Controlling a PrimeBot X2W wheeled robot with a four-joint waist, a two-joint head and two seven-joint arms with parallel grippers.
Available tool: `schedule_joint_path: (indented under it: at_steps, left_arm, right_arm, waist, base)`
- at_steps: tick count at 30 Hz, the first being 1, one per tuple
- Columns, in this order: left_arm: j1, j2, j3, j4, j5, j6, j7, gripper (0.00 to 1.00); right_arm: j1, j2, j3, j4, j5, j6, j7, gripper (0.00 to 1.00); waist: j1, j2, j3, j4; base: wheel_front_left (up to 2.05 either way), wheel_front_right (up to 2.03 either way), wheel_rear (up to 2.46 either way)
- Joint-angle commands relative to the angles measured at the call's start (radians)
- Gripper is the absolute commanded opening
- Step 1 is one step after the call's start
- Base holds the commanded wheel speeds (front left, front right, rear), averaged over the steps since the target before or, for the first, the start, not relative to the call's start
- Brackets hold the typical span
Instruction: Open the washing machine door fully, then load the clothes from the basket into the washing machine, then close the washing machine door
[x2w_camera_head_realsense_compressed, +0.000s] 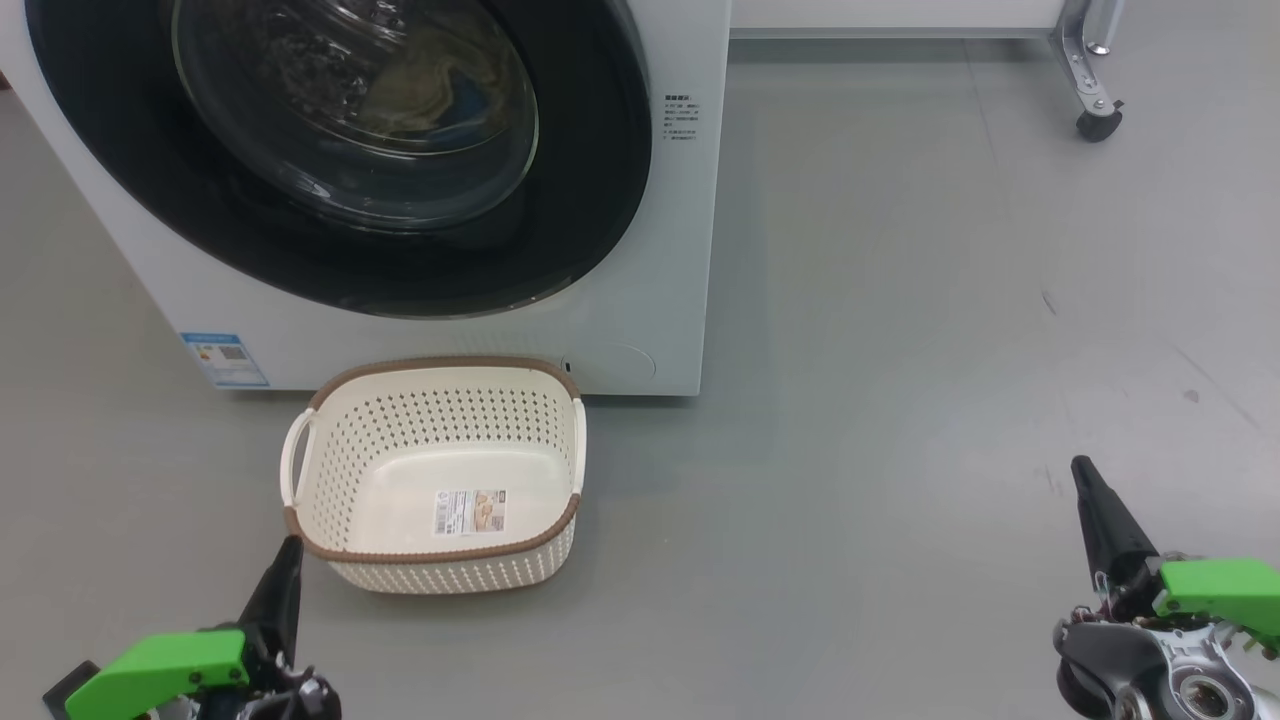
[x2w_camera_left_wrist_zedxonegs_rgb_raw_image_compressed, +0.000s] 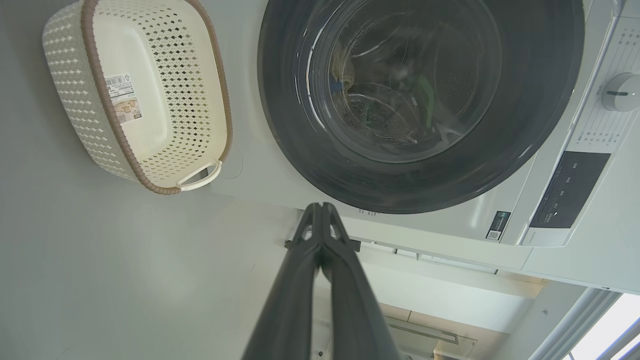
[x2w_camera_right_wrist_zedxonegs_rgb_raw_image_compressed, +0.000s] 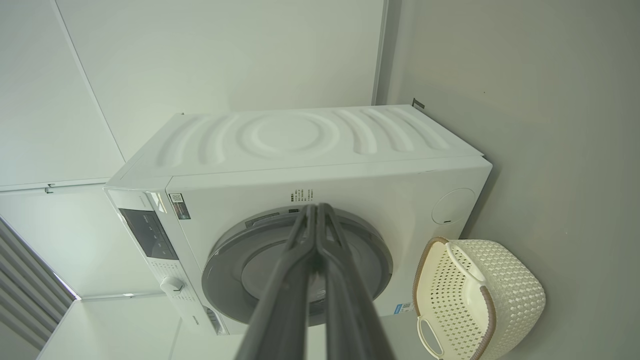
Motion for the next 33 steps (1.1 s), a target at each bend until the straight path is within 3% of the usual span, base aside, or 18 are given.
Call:
schedule_joint_path:
  at_steps: [1,33]
  left_arm:
    - [-0.018,0.011,0.037,-0.037,-0.004,-0.001,0.006,0.00]
    - [-0.018,0.007,0.043,-0.037,0.001,-0.001,0.011,0.00]
  right_arm:
    - [-0.060,-0.022,0.022,-0.031,0.008,-0.003,0.006,0.00]
    - [-0.060,-0.022,0.022,-0.031,0.008,-0.003,0.006,0.00]
  waist:
    - [0.0000,0.0000,0.000,0.000]
    - [0.0000,0.0000,0.000,0.000]
  base:
    - [0.00,0.00,0.00]
    - [0.00,0.00,0.00]
